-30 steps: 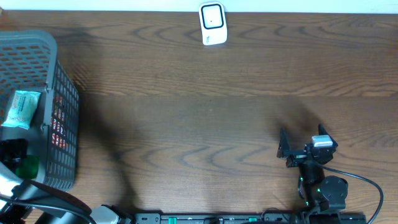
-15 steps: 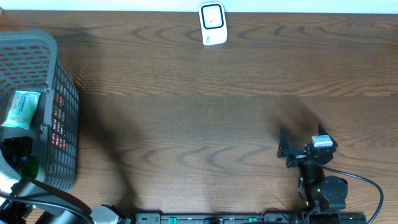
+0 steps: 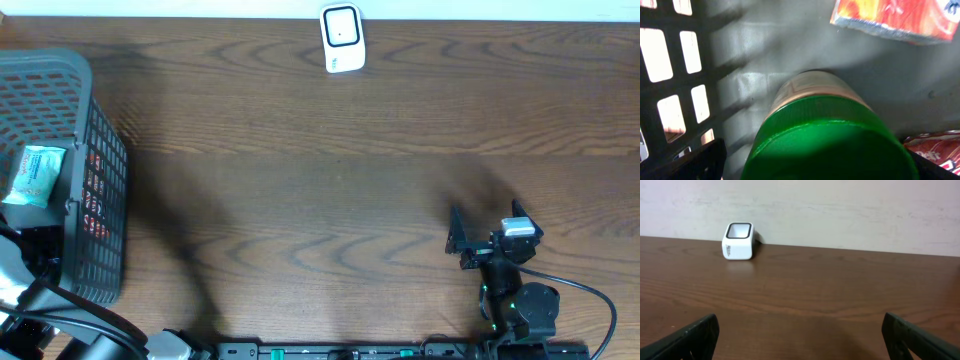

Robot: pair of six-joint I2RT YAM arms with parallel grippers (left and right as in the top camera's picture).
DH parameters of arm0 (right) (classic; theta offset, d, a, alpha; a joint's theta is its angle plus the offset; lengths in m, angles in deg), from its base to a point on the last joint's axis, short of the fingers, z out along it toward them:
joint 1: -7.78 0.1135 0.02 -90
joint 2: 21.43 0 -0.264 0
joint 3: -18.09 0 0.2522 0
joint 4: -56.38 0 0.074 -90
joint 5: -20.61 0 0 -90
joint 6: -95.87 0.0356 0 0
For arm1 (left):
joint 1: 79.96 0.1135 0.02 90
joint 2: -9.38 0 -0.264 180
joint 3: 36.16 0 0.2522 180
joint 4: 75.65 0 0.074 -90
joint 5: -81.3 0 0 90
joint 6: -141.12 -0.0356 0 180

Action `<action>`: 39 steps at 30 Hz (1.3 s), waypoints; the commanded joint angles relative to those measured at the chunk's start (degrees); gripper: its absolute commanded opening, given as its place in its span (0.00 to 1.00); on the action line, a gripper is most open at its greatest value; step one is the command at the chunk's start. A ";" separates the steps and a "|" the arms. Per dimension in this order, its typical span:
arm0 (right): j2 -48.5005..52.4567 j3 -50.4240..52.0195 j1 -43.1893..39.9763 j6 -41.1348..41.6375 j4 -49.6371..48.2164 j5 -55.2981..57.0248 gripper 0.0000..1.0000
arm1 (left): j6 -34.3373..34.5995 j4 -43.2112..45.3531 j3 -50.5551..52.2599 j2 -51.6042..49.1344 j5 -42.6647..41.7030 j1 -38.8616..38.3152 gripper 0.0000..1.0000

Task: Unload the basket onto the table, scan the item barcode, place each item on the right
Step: 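Reach left gripper into basket and grasp the green-capped jar, then carry jar to table center and release it with left gripper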

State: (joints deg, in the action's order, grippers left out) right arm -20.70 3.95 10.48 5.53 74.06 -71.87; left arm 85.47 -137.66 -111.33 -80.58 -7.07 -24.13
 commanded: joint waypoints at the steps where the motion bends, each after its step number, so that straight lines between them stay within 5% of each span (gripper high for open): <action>1: -0.24 0.07 0.87 0.94 0.22 0.52 0.99 | 0.22 0.55 0.13 -1.16 0.52 0.13 0.97; 8: -0.24 0.07 0.87 0.96 0.22 0.52 0.99 | 0.22 1.27 0.11 -6.38 0.42 0.13 0.96; 17: -0.24 0.07 0.87 0.94 0.22 0.52 0.99 | 0.24 -1.64 -2.49 -6.27 0.24 0.13 0.49; 22: -0.24 0.07 0.87 0.94 0.22 0.52 0.99 | -0.26 -6.97 -8.33 -3.37 -4.15 0.13 0.48; 33: -0.24 0.07 0.87 0.94 0.22 0.52 0.99 | -5.05 -18.40 -32.61 8.57 -30.77 -0.57 0.52; 39: -0.24 0.07 0.87 0.94 0.22 0.52 0.99 | -1.01 -13.88 -36.33 19.67 -43.41 -13.77 0.54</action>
State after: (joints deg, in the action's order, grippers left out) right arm -20.70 3.95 10.48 5.53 74.06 -71.87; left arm 82.23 -153.90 -146.56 -65.28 -41.06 -29.72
